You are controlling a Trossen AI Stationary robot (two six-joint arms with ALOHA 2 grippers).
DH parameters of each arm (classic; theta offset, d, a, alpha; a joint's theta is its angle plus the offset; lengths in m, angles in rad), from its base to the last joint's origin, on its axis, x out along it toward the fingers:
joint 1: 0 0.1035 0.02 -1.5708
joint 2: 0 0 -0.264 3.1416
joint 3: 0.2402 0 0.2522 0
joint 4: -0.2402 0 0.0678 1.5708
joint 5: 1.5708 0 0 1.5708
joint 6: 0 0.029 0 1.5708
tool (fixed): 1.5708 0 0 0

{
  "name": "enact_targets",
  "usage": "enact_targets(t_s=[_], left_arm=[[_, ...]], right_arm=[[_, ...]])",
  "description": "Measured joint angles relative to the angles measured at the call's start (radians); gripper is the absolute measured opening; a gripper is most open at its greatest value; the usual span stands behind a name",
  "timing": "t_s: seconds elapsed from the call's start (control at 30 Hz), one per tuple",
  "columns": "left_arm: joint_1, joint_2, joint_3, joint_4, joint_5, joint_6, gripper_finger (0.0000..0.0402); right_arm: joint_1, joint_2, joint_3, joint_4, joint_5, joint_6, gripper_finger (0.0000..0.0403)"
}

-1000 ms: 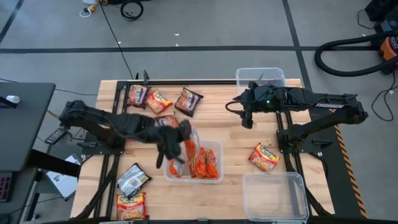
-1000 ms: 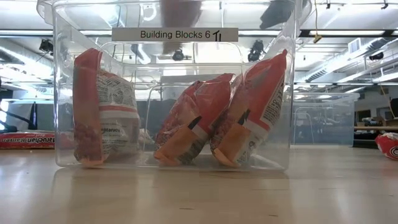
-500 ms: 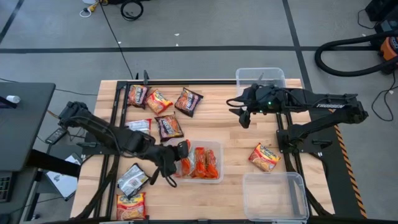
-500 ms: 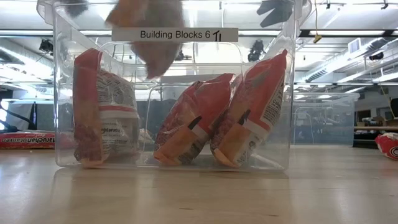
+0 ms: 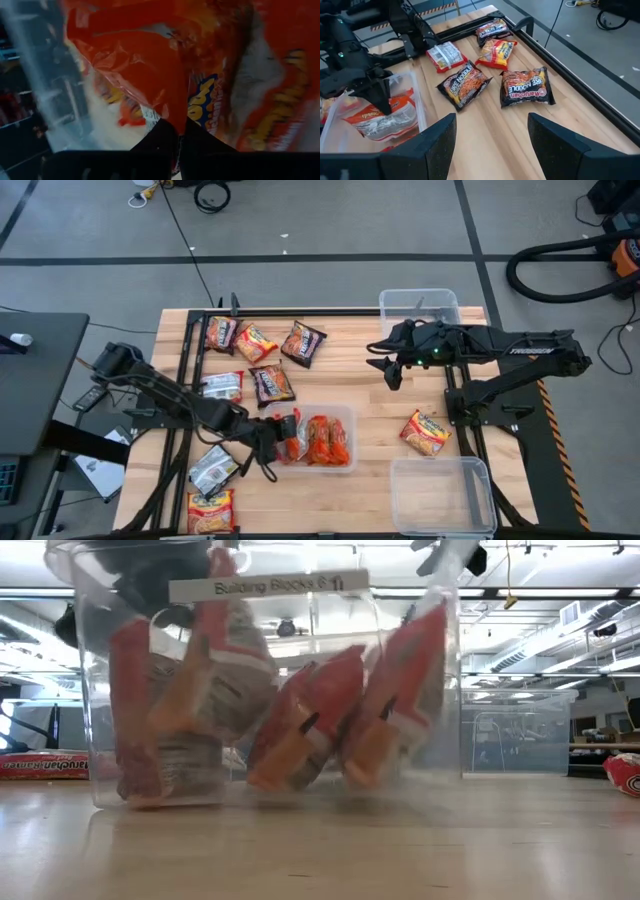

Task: Sort Maruchan noodles
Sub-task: Put the orange noodle pack into the bottom left transparent bin, then adjust the bottom left transparent bin

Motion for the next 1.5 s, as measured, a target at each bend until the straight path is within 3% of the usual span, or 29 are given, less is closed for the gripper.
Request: enact_targets(t_s=[0.53,0.8,0.97,1.03,1.3,1.4,1.5], left_arm=[[0.004,0.009,0.030,0.033,0.035,-0.115,0.0095],[0.003,0.009,0.179,-0.088,0.123,-0.261,0.0109],[0.001,0.007,0.248,-0.181,0.089,-0.253,0.0110],[0.001,-0.010,0.281,-0.275,0.074,-0.344,0.0110],[-0.019,-0.158,0.313,-0.732,0.128,-0.956,0.0087],[-0.055,-0.179,0.313,-0.847,0.275,-1.166,0.0079],[-0.089,-0.178,0.298,-0.840,0.373,-1.286,0.0078]], right_arm=[[-0.002,0.000,0.000,0.016,0.000,0.026,0.0250],[-0.002,0.003,0.000,0.012,-0.021,0.059,0.0250],[0.037,0.059,0.000,-0.015,-0.098,0.016,0.0250],[0.076,0.109,0.000,-0.010,-0.125,0.006,0.0250],[0.167,0.305,0.000,-0.018,-0.162,-0.039,0.0250],[0.166,0.352,0.000,-0.021,-0.181,-0.075,0.0250],[0.167,0.401,0.000,-0.035,-0.209,-0.133,0.0250]])
